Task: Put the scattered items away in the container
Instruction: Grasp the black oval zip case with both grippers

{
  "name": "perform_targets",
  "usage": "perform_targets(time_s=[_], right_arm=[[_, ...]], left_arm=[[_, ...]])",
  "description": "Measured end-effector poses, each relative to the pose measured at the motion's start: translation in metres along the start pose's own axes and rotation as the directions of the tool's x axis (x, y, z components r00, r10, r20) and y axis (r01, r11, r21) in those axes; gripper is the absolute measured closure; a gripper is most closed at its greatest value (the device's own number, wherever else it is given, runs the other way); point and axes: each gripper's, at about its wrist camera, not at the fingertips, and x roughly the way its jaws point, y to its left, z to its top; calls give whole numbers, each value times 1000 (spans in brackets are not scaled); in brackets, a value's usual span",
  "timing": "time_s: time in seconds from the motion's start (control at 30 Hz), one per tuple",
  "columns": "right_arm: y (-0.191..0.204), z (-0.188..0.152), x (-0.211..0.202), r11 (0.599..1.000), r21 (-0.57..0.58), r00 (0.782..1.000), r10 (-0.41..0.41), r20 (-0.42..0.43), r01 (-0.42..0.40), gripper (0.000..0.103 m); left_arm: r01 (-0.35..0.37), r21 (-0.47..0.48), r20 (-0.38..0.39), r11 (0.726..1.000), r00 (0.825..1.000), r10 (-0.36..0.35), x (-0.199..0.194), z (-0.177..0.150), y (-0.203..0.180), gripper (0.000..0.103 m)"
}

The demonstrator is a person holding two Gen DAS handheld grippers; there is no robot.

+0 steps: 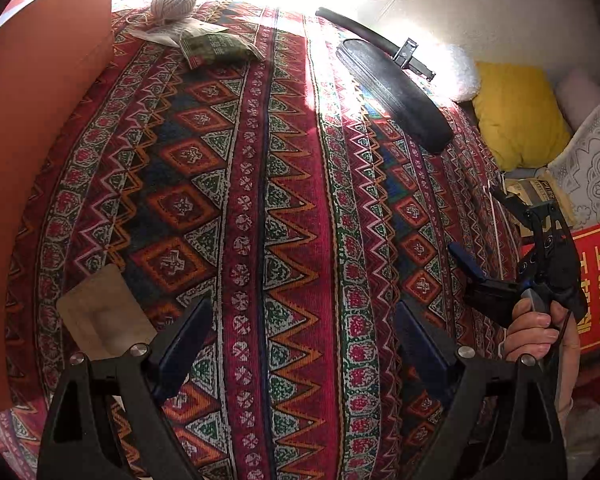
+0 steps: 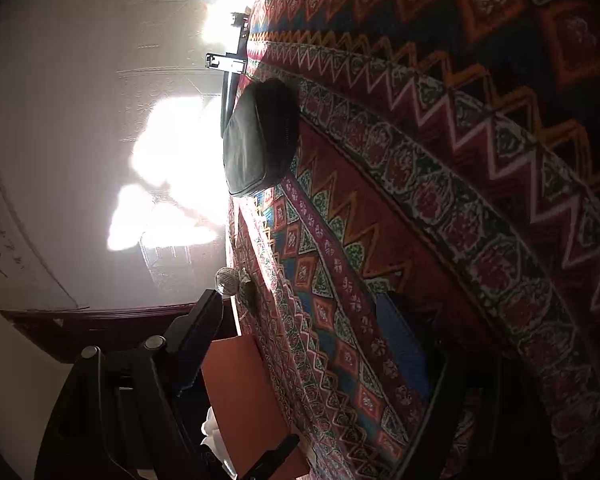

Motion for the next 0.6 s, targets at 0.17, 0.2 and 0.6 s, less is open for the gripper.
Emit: perform_targets(time_s=[0.17,0.2,0.6], right_arm=[[15,25,18,996,-83,1000,20,23,-18,24],[18,32,25,996,-91,1000,3,18,-1,24],[67,112,109,977,-193,995,-73,74,86,27]], left_arm=[[115,-106,43,988,993,-111,50,60,5,11],[126,-140,66,982,991,-118,61,79,6,10],[-42,24,189,999,981,37,196,273,-81,0]])
